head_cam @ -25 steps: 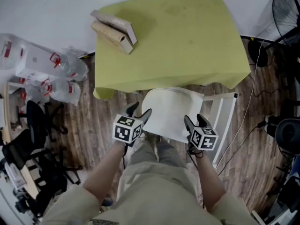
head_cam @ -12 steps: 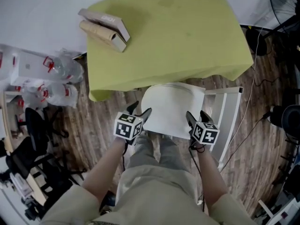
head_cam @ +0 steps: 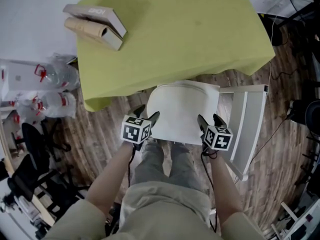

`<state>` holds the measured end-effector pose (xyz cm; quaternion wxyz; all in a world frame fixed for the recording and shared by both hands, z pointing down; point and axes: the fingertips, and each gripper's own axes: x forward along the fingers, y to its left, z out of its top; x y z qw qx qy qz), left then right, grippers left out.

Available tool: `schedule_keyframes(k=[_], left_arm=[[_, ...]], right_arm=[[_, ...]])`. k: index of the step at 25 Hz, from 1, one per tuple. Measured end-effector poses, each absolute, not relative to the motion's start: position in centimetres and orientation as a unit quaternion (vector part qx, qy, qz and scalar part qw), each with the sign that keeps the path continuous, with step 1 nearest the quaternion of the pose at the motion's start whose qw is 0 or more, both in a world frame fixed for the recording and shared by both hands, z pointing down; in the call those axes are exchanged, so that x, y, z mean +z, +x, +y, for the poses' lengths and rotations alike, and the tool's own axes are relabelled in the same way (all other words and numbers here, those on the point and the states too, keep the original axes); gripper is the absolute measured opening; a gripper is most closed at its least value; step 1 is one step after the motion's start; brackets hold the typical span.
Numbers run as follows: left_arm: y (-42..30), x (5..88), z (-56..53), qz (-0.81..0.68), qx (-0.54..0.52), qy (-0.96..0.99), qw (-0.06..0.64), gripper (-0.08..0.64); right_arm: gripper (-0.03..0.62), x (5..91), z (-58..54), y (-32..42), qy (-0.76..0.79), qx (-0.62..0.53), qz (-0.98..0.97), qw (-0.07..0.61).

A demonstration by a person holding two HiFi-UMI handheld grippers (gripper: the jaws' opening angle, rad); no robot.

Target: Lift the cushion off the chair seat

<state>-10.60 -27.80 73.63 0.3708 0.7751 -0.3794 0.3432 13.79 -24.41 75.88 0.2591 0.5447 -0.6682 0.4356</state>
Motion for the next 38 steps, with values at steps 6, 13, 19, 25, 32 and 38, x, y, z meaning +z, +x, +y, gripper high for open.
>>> schedule_keyframes(k=[6,13,19,25,32,38], left_arm=[[-11.1,79.1,-27.2,-0.371,0.364,0.762,0.386,0.288],[-10.9,85.4,-26.1,-0.354,0.389,0.746,0.408,0.293],[-11.6,90.2,-26.8,-0.358,0.395,0.735,0.418,0.299],[-12.6,94.2,-26.4,-0.37,0.421,0.718,0.413,0.332],[-12.8,97.6,-25.9,-0.385,0.431,0.692,0.432,0.374],[-12.8,98.4,-26.0,-0.385,0.433,0.69,0.435,0.373]], right_arm=[[0.336,80.5,-23.2,13.6,0.549,0.455,-0.652,0.259],[0.345,85.9,-22.4,14.6,0.558,0.464,-0.63,0.276],[0.367,90.5,-22.4,15.4,0.57,0.468,-0.61,0.289],[0.399,93.9,-21.3,16.2,0.583,0.467,-0.587,0.312],[0.413,96.1,-21.1,16.3,0.601,0.448,-0.57,0.335],[0.408,96.3,-21.0,16.4,0.609,0.435,-0.574,0.332]])
